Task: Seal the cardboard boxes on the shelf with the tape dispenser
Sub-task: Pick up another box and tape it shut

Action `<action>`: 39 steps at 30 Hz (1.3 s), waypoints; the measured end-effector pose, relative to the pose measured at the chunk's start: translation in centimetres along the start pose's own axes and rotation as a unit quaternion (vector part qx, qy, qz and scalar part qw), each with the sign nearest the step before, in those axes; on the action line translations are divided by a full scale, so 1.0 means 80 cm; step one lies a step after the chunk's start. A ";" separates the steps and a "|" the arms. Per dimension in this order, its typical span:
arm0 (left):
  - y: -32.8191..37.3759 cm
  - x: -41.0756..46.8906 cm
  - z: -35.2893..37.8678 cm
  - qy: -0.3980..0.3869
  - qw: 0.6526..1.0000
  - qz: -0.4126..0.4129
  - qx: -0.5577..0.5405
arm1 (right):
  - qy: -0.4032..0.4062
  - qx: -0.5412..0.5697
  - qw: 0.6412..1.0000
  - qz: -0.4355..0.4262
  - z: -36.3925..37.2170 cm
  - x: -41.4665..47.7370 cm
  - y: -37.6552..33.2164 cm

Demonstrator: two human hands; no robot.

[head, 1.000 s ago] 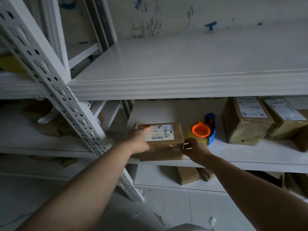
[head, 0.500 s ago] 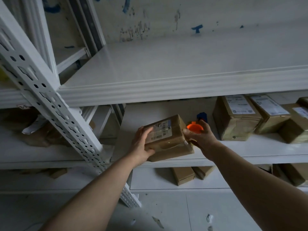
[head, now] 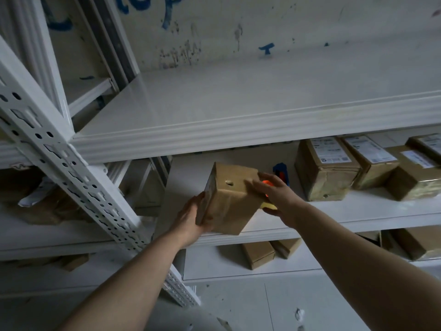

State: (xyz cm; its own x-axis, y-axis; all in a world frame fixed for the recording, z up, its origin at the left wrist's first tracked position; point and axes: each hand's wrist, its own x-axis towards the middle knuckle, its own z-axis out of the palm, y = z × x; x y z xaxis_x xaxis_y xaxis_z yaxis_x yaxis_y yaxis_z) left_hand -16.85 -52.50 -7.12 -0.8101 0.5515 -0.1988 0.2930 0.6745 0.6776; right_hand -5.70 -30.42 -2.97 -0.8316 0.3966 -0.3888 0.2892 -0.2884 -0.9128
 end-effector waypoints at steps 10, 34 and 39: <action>0.043 0.001 0.012 -0.101 0.975 -0.068 -0.184 | 0.029 -0.231 0.964 -0.127 0.032 0.015 -0.011; 0.116 0.035 -0.004 0.010 0.923 -0.194 -0.331 | 0.035 -0.116 0.990 -0.078 0.013 0.025 0.000; 0.075 0.017 -0.022 -0.125 0.886 -0.131 -0.426 | 0.056 -0.085 0.993 -0.055 0.013 0.025 0.004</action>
State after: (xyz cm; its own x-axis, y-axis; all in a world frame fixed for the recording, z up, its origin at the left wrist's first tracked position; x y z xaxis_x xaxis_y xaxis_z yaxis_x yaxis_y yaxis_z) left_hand -17.09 -48.56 -2.05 -0.6240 0.5947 -0.5068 -0.4645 0.2392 0.8527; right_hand -7.78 -30.66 -3.94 -0.8077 0.5138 -0.2891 0.2839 -0.0907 -0.9545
